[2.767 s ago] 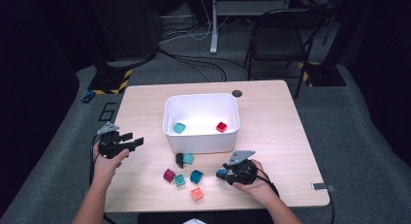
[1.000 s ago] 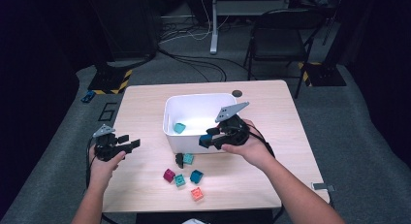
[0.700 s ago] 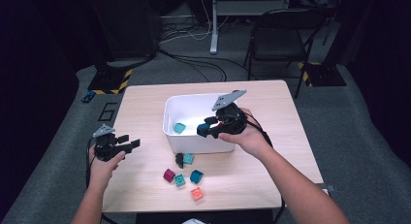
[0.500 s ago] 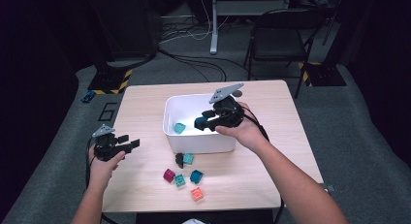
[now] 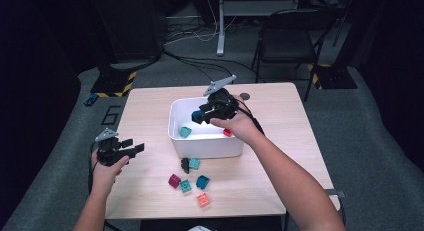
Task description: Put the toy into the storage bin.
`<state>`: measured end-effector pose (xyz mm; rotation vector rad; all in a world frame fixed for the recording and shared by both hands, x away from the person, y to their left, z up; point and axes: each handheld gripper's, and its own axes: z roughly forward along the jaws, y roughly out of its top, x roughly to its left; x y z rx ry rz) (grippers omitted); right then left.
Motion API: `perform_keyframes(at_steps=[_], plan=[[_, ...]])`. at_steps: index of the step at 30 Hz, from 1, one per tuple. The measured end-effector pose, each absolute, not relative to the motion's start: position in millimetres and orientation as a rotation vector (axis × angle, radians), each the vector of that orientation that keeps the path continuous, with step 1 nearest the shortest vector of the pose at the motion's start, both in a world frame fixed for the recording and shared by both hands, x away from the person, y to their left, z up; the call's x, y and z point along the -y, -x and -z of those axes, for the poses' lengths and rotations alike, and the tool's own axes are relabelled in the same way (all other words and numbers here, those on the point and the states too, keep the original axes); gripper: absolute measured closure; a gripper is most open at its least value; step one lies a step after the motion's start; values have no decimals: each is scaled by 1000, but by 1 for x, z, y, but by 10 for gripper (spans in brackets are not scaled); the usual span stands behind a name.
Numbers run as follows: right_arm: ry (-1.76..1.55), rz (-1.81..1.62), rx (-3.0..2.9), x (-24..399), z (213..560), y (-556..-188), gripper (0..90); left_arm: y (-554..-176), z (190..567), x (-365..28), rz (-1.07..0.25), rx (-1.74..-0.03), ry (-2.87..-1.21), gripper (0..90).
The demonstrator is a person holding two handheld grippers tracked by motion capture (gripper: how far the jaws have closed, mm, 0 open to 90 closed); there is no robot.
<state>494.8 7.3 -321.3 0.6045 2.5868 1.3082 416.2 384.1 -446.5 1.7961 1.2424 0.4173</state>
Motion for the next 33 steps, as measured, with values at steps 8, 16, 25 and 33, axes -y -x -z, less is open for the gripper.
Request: perform_keyframes(at_steps=[8, 16, 25, 33], plan=[[-621, -1298, -2580, -22, 335, -516, 569, -417, 447, -384, -415, -1239, -1798, 364], [-606, -1273, -2602, -38, 352, -530, 568, -417, 447, -384, -414, -1237, -1799, 364], [-626, -1257, -2613, -58, 373, -543, 568, -417, 446, -385, -415, -1234, -1798, 364], [-617, -1207, -2642, -67, 384, -553, 568, -417, 447, -385, -411, -1233, -1803, 364]])
